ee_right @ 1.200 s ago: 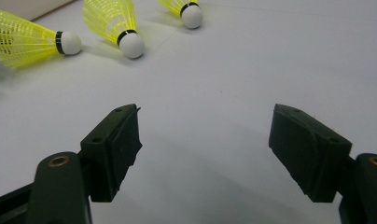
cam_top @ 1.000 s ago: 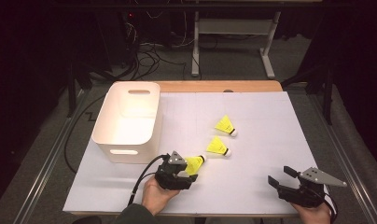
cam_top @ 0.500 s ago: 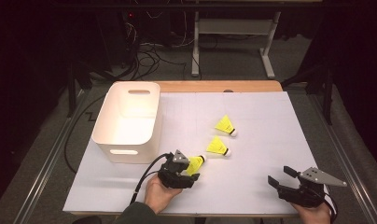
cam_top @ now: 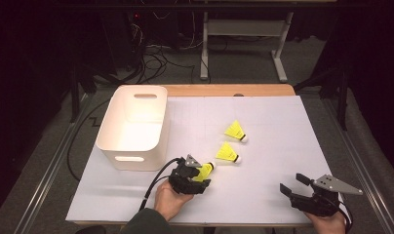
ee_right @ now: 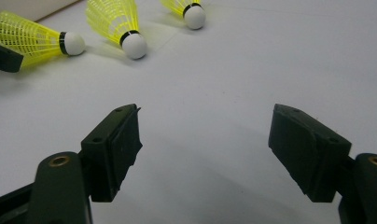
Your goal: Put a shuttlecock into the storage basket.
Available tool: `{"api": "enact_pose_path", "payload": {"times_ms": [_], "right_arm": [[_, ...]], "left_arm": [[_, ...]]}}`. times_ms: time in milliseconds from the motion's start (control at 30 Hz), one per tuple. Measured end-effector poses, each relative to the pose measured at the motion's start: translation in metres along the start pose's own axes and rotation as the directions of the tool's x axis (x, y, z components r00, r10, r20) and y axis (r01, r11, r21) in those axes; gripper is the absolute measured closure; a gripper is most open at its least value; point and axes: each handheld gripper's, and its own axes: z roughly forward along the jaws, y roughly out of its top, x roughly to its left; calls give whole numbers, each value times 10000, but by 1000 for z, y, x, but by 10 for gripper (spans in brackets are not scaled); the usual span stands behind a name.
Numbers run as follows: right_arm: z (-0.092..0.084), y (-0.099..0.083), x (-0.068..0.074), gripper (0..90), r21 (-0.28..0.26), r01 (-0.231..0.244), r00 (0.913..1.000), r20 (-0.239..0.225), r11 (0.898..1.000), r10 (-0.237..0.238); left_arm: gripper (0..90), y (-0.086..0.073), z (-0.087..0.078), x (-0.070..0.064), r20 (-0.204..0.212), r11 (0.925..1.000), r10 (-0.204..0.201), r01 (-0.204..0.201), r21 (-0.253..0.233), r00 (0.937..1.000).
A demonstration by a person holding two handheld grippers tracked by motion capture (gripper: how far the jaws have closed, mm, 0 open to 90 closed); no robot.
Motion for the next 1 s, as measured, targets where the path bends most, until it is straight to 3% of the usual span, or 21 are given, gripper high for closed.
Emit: {"api": "enact_pose_path", "payload": {"times_ms": [733,1000], "right_arm": [[0,0,0,255,50,-33,10000,-7,10000,33],[0,0,0,255,36,-65,10000,-41,10000,65]], "left_arm": [[646,4,4,2,-134,9998,-49,52,205,9999],[724,3,6,-1,-204,9994,141,-134,314,9997]]}}
